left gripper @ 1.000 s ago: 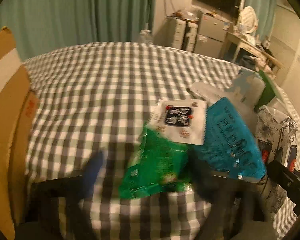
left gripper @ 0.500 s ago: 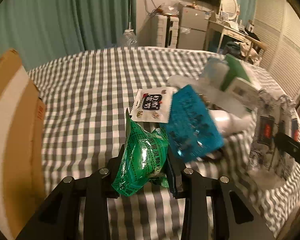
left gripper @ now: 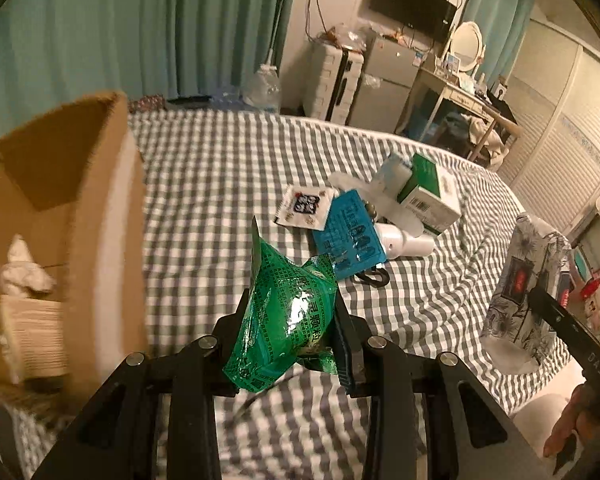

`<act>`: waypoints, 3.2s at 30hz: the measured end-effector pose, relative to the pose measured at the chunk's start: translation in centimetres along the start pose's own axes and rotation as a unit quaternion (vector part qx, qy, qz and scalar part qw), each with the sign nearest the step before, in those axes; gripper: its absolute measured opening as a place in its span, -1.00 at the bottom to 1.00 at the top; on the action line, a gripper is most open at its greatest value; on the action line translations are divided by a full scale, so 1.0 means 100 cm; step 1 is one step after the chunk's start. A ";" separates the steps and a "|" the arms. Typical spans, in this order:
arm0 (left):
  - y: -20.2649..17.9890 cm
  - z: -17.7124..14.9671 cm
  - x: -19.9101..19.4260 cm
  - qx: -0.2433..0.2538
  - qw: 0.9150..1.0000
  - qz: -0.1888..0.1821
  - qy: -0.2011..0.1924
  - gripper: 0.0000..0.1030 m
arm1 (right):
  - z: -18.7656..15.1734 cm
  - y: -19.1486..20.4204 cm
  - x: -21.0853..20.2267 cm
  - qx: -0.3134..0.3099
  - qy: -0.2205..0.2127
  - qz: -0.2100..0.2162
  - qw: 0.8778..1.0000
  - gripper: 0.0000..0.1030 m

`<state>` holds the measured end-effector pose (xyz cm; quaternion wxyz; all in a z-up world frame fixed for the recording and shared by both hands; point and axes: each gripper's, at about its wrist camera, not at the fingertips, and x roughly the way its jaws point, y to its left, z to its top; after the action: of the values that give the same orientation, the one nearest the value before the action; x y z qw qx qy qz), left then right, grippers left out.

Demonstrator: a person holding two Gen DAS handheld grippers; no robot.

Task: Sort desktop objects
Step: 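Lift the snack packet and wipe pack and carry both over the cardboard box, then open both grippers over the cardboard box, dropping the packet and wipes, then move both grippers back to the items on the bed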

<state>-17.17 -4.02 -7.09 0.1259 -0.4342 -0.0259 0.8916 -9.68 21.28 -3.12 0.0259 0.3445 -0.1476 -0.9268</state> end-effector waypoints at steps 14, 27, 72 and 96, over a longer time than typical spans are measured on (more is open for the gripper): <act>0.034 0.013 -0.064 -0.030 0.998 0.031 -0.047 -0.32 | -0.006 0.073 -0.024 -0.079 -0.004 0.028 0.996 -0.37; 0.121 0.026 -0.087 -0.055 0.993 0.078 -0.069 -0.32 | 0.031 0.196 -0.006 -0.133 0.018 0.149 0.980 -0.37; 0.057 -0.009 -0.065 -0.095 0.992 0.044 -0.075 1.00 | 0.051 0.133 -0.016 -0.102 -0.043 0.003 0.994 0.48; -0.056 0.014 0.130 0.052 0.987 0.152 -0.030 1.00 | 0.015 -0.062 0.048 0.036 -0.001 -0.034 0.999 0.60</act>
<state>-24.78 4.70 -15.34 0.0107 -0.3993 0.0835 0.9130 -13.91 26.87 -6.88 -0.0186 0.3488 -0.1690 -0.9216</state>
